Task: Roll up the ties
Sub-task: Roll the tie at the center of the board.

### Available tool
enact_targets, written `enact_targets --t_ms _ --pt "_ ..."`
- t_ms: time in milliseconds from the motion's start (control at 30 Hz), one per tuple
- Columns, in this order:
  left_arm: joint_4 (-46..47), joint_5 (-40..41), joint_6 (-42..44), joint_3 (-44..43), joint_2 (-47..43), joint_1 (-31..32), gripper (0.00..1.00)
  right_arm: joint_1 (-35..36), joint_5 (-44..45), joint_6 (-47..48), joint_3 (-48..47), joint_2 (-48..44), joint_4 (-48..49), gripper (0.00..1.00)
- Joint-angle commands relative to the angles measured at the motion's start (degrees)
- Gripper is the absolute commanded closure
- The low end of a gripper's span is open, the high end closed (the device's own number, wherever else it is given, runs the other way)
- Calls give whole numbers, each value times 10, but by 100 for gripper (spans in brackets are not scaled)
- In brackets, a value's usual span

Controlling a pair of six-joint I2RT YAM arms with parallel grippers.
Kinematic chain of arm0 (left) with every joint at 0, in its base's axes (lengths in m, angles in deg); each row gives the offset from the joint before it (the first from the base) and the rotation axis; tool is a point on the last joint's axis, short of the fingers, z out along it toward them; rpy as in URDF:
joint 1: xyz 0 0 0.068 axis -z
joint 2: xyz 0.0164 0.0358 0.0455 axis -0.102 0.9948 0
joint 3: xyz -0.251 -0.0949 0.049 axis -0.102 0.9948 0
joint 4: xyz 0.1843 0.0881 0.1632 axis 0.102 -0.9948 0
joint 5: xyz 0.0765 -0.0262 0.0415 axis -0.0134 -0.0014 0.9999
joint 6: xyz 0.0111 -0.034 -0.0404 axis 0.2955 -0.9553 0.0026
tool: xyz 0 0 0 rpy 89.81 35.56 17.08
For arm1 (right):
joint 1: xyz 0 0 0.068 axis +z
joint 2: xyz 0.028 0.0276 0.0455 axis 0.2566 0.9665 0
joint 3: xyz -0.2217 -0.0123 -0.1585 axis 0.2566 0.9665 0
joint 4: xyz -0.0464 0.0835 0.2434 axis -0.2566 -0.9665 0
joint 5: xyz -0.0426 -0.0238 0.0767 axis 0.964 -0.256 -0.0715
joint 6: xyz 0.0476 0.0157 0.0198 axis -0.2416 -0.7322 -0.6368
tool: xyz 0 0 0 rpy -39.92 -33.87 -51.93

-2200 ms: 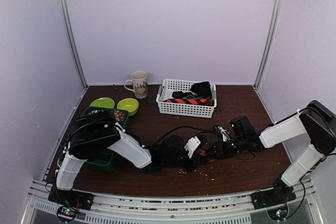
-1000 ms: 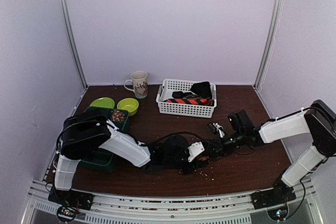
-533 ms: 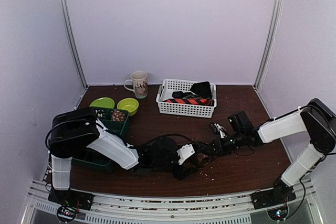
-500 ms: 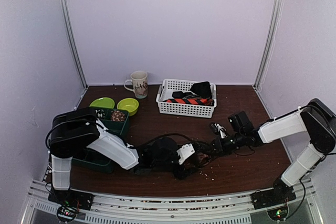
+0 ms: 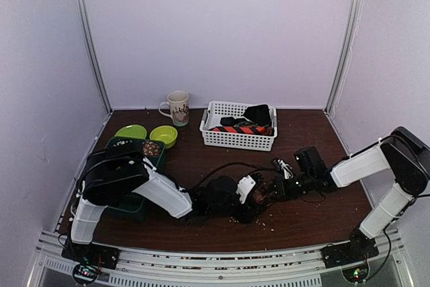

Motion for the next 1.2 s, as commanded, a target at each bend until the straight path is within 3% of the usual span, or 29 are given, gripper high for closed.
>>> enact_targets --t_ms 0,100,167,300,367,500,733,1000,1167 --pt "18 26 -28 -44 25 1 38 3 53 -11 29 27 -46 100" --pt "-14 37 -12 -47 23 1 60 4 43 -13 31 12 -48 100" --pt "-37 24 25 -35 12 0 68 3 32 -12 28 -6 -62 100" --pt "-147 -35 135 -25 -11 -1 78 -4 6 -19 19 -62 -82 77" --pt "-171 -63 167 -1 -27 -4 79 -6 -4 -28 10 -88 -89 68" --pt "-221 -110 209 23 -49 -9 80 -8 -20 -50 -6 -109 -88 61" --pt "-285 -93 210 -7 -48 -9 79 22 -58 -119 6 -90 -29 46" --pt "-285 -80 187 -17 -39 -9 77 35 -50 -113 7 -96 -60 43" --pt "-252 -83 194 3 -40 -9 78 9 -13 -99 -4 -75 -56 50"
